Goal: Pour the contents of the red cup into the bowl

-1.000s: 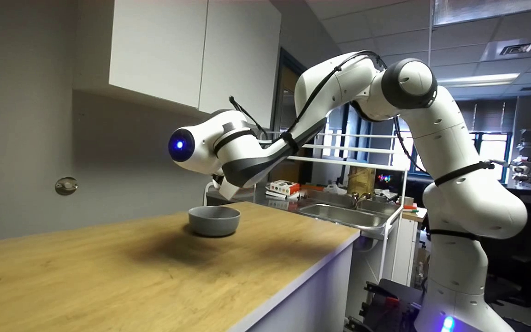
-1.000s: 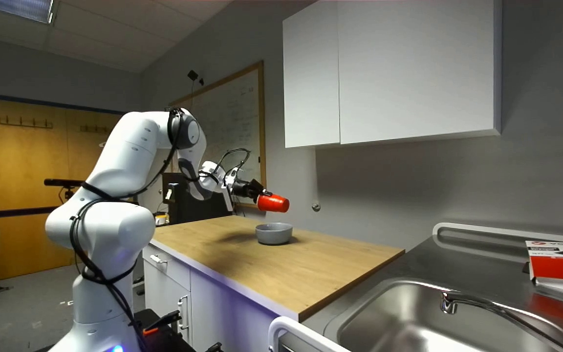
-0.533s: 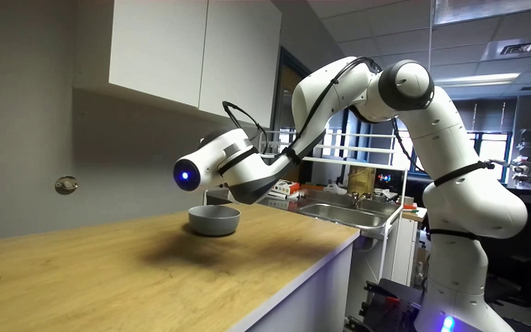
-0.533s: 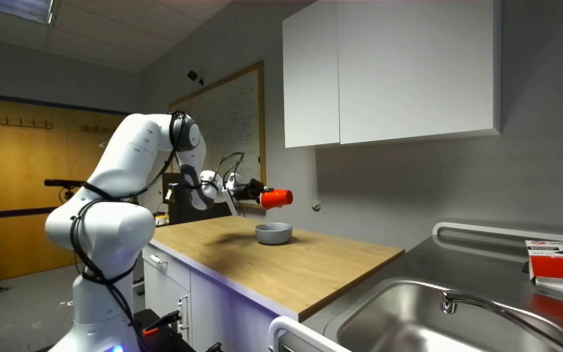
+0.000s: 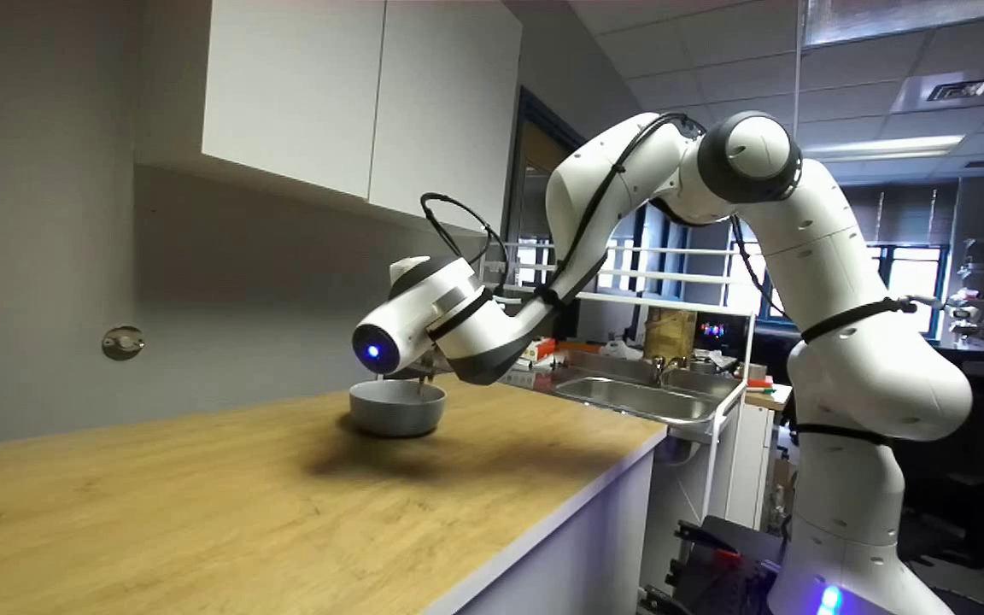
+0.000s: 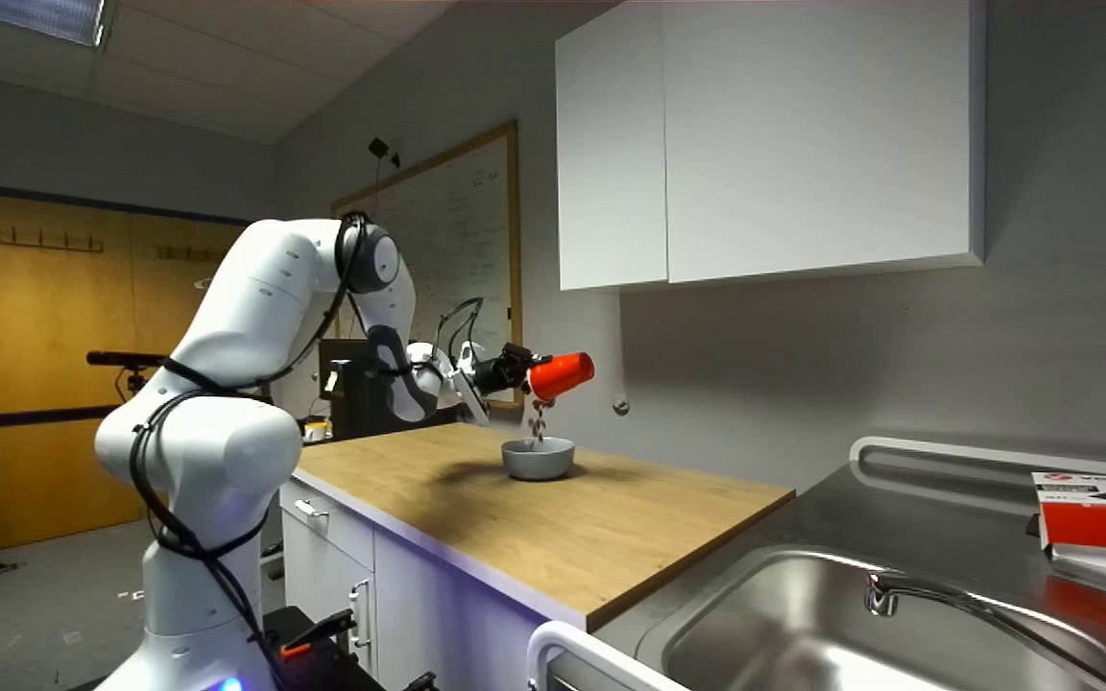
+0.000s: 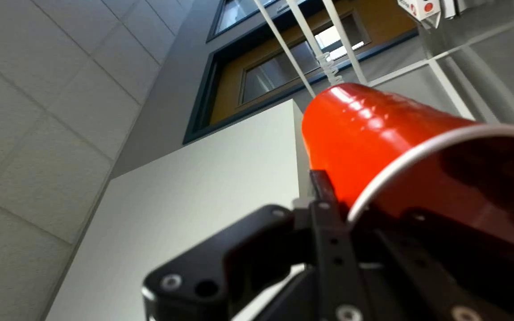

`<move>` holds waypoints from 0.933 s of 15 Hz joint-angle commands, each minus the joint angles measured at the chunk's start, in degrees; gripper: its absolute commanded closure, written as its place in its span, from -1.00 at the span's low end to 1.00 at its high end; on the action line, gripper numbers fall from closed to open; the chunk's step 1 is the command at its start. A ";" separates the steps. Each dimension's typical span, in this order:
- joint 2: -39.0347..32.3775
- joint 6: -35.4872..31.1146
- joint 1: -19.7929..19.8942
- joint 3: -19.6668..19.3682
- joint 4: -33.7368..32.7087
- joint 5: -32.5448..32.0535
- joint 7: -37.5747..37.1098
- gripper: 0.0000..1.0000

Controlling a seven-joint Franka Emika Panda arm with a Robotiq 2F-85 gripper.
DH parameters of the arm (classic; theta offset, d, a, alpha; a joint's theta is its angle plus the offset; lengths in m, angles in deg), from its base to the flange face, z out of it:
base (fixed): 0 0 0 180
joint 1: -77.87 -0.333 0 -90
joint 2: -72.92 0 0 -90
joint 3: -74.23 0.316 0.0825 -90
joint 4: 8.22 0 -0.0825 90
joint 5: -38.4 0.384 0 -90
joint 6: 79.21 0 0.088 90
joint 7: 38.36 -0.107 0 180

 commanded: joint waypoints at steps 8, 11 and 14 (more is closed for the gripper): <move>2.34 3.30 2.45 1.26 4.60 -5.80 0.16 0.99; 2.27 4.11 2.47 1.41 4.73 -6.38 -0.01 0.99; 2.24 4.83 2.51 1.54 4.83 -6.82 -0.03 0.99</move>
